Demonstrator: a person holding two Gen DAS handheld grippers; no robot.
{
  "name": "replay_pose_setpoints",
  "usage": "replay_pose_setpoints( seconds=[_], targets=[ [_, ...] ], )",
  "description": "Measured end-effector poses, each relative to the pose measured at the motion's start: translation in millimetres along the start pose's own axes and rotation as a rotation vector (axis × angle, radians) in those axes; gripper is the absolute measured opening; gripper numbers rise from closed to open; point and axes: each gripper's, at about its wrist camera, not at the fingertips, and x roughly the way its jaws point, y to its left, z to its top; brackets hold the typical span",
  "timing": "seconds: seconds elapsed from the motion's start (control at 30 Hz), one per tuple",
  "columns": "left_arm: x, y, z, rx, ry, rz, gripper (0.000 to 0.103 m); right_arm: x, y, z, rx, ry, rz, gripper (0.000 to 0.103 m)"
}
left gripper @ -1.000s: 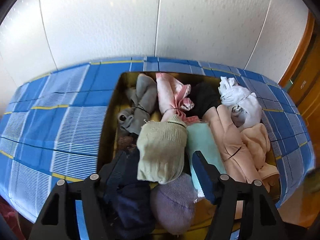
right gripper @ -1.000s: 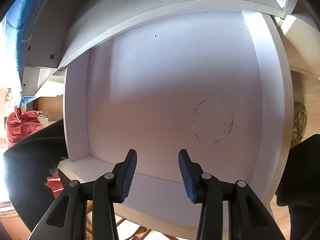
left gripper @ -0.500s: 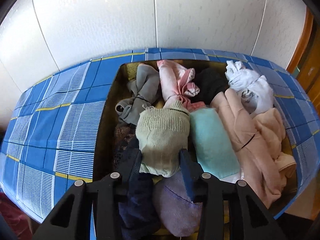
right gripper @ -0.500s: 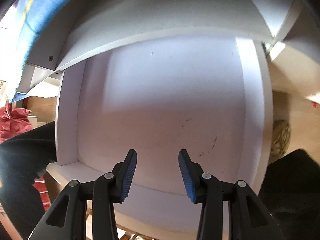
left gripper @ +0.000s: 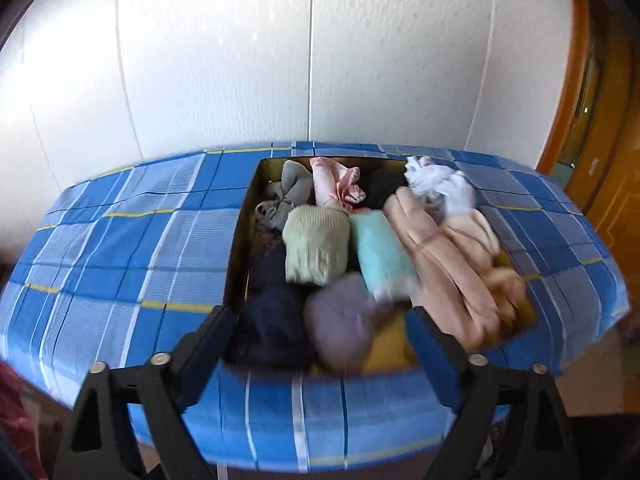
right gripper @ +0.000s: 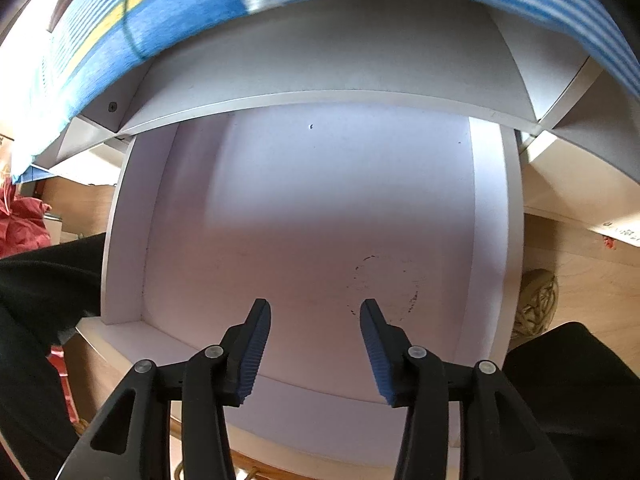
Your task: Organize soft objects
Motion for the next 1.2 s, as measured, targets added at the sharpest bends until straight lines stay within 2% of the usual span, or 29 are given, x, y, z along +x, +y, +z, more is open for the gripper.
replay_pose_setpoints(
  seconds=[0.07,0.1,0.23,0.4,0.5,0.7,0.87,1.2],
  targets=[
    [-18,0,-21,-0.012,-0.007,-0.015,0.1,-4,2,-3,-0.008,-0.009,-0.012,0.053],
    [-23,1,-30,-0.022,-0.002,-0.021,0.101,-6,3,-5,-0.012,-0.015,-0.017,0.059],
    [-40,5,-72,-0.081,0.047,-0.031,0.102,-20,7,-11,-0.027,-0.054,-0.04,0.07],
    [-56,9,-117,-0.17,0.103,-0.038,0.102,-45,12,-22,-0.018,-0.133,-0.048,0.07],
    [-68,6,-133,-0.183,0.112,-0.032,0.102,-67,19,-28,-0.04,-0.2,-0.085,0.07],
    [-97,-4,-140,-0.138,0.093,0.026,0.102,-126,40,-45,-0.05,-0.324,-0.12,0.073],
    [-127,-3,-143,-0.158,0.06,0.037,0.102,-170,57,-60,-0.047,-0.409,-0.165,0.073],
    [-173,-3,-150,-0.193,-0.003,0.15,0.103,-254,98,-94,-0.085,-0.594,-0.19,0.074]
  ],
)
